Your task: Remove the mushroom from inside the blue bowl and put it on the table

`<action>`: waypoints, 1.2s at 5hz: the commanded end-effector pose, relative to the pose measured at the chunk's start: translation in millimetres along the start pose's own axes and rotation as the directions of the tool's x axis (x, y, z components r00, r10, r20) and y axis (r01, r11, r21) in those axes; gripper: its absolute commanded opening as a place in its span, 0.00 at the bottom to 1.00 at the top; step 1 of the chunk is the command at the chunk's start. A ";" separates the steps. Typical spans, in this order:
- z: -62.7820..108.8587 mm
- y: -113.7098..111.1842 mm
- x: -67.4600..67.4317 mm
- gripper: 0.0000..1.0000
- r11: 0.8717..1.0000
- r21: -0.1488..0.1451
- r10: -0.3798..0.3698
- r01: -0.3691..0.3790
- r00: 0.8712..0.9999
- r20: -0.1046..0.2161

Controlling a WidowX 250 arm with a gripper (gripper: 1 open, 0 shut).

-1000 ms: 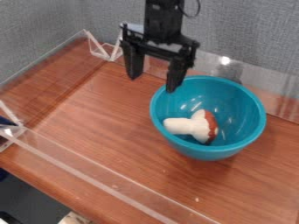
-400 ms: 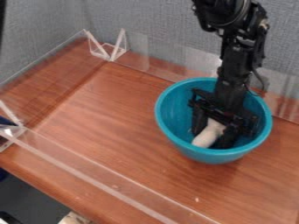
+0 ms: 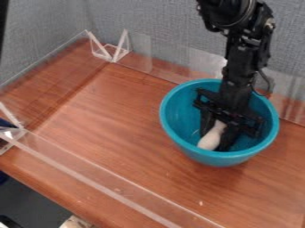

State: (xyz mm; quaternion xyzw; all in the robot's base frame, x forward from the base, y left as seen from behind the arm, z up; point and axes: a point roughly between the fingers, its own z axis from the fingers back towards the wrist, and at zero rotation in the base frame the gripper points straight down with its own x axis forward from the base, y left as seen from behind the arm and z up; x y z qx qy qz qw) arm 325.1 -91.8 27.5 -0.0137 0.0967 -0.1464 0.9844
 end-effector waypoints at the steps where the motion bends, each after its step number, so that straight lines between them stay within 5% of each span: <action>1: 11.8 -7.4 -2.0 0.00 0.999 0.000 -0.037 0.037 0.999 0.039; 6: 35.0 0.1 -17.7 0.00 0.999 -0.015 -0.032 0.034 0.997 0.074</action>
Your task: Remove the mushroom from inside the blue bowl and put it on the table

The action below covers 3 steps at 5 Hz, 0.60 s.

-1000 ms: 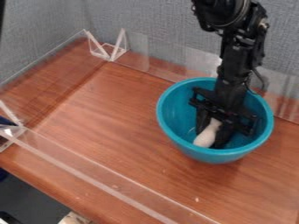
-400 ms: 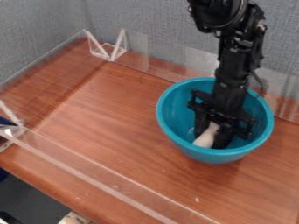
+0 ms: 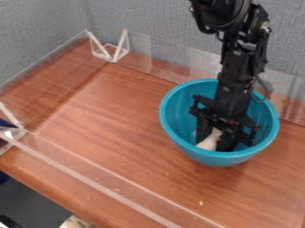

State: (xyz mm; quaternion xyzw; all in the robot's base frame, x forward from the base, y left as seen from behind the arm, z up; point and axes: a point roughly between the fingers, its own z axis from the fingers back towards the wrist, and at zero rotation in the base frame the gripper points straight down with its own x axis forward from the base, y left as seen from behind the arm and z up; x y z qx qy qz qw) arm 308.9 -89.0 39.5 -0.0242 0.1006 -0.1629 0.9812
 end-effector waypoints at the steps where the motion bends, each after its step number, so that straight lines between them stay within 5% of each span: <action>1: 32.2 3.1 -2.9 0.00 1.000 -0.001 0.001 -0.001 0.996 0.088; 3: 46.1 5.9 -10.3 0.00 1.000 -0.008 0.004 -0.003 0.994 0.109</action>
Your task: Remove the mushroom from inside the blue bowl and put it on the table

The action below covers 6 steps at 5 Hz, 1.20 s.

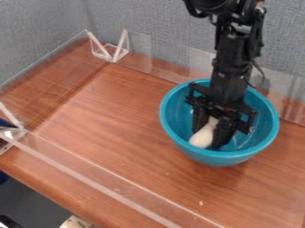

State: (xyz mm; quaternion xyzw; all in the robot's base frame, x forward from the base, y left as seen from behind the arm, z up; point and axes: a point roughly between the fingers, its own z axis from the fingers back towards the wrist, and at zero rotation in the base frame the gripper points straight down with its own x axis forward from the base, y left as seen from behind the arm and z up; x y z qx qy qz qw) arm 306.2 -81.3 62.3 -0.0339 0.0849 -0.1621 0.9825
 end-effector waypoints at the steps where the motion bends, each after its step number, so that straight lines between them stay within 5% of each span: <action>1: 33.2 2.6 -4.6 0.00 1.000 0.003 0.003 -0.004 0.996 0.088; 3: 51.4 4.6 -15.1 0.00 1.000 0.001 0.004 -0.004 0.992 0.126; 5: 47.7 9.6 -15.5 0.00 1.000 0.006 0.010 -0.011 0.992 0.127; 6: 64.5 12.3 -21.2 0.00 1.000 0.019 0.012 -0.015 0.987 0.162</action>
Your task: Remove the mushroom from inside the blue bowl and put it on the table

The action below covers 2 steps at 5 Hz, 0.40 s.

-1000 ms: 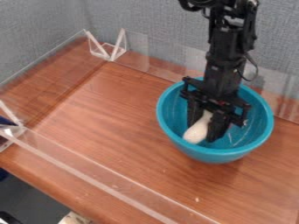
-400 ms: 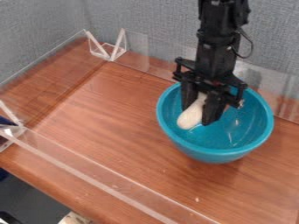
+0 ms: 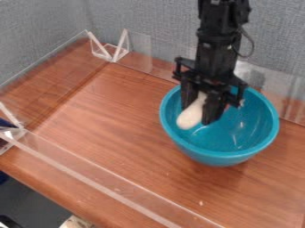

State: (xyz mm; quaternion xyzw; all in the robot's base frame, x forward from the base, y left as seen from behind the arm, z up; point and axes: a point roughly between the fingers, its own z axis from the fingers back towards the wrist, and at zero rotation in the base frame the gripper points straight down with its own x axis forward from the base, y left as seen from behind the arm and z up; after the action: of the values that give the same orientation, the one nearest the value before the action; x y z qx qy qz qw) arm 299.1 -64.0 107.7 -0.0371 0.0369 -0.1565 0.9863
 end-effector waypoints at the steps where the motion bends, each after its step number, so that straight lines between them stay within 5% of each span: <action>1: 47.6 11.3 -7.0 0.00 0.999 0.035 0.018 -0.022 0.993 0.115; 2: 70.6 56.5 -24.4 0.00 0.988 0.066 0.127 -0.137 0.983 0.130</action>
State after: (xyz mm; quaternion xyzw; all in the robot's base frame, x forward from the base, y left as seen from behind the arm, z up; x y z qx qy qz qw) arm 296.4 4.2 148.3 -0.0116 0.0173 -0.0770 0.9968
